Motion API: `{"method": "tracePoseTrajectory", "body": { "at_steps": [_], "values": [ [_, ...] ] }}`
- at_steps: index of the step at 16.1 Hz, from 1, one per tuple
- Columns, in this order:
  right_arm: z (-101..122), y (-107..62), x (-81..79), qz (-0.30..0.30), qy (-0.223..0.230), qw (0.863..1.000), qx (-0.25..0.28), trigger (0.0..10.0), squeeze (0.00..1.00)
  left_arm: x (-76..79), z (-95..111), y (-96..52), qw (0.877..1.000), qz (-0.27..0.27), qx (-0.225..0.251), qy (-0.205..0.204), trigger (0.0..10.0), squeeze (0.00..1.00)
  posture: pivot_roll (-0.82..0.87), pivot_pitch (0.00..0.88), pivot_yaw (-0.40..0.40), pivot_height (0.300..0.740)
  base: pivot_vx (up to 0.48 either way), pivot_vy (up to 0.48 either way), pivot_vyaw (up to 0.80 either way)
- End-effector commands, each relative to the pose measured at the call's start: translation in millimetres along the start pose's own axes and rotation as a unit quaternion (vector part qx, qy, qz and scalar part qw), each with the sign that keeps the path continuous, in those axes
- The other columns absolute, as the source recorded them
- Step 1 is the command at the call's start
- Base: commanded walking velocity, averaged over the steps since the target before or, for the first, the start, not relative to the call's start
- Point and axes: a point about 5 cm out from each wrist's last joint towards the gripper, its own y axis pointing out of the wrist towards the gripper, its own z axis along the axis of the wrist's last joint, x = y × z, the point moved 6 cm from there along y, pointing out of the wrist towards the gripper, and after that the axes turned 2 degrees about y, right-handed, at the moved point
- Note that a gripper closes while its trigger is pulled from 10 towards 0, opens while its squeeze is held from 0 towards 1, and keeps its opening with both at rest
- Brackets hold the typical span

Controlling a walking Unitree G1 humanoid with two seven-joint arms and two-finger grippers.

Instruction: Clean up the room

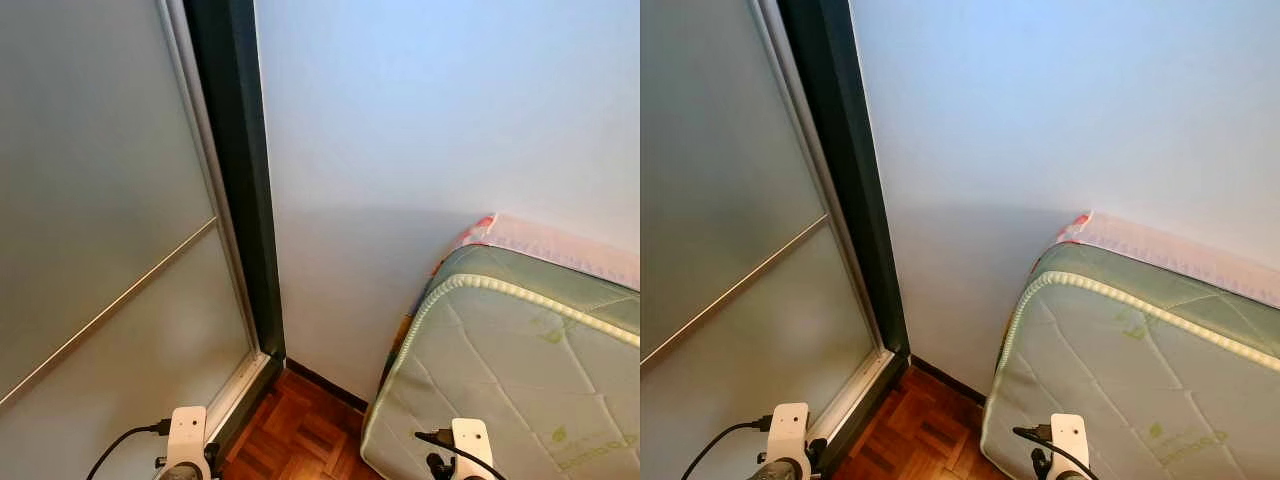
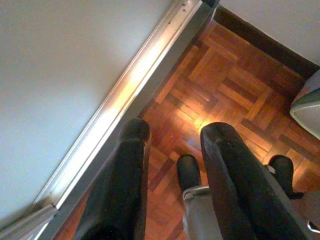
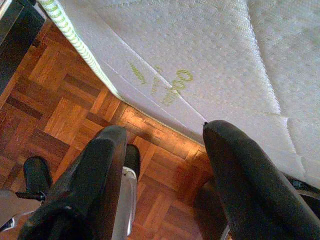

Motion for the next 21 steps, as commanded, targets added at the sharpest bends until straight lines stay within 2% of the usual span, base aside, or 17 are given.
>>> {"method": "tracePoseTrajectory", "body": {
  "at_steps": [1, 14, 16, 21],
  "values": [
    [83.7, 8.5, -25.4, 0.054, 0.062, 0.995, 0.057, 10.0, 0.0, 10.0, 4.1, 4.4, 0.996, -0.061, -0.059, 0.04, 10.0, 0.0, -0.1, 0.0, -0.028, 0.74, 0.0, 0.0, 0.0],
    [83.7, 8.5, -25.4, 0.054, 0.062, 0.995, 0.057, 10.0, 0.0, 10.0, 4.1, 4.4, 0.996, -0.061, -0.059, 0.04, 10.0, 0.0, -0.1, 0.0, -0.028, 0.74, 0.0, 0.0, 0.0],
    [66.2, 9.0, -19.9, 0.031, 0.099, 0.994, 0.037, 10.0, 0.0, 17.8, 1.0, 3.6, 0.996, -0.059, -0.053, 0.05, 10.0, 0.0, -0.09, 0.0, -0.025, 0.74, 0.0, 0.0, 0.0],
    [66.7, 9.2, -19.9, 0.029, 0.101, 0.994, 0.034, 10.0, 0.0, 16.2, 1.8, 4.0, 0.995, -0.056, -0.056, 0.058, 10.0, 0.0, -0.09, 0.0, -0.024, 0.74, 0.0, 0.0, 0.0]
  ]
}}
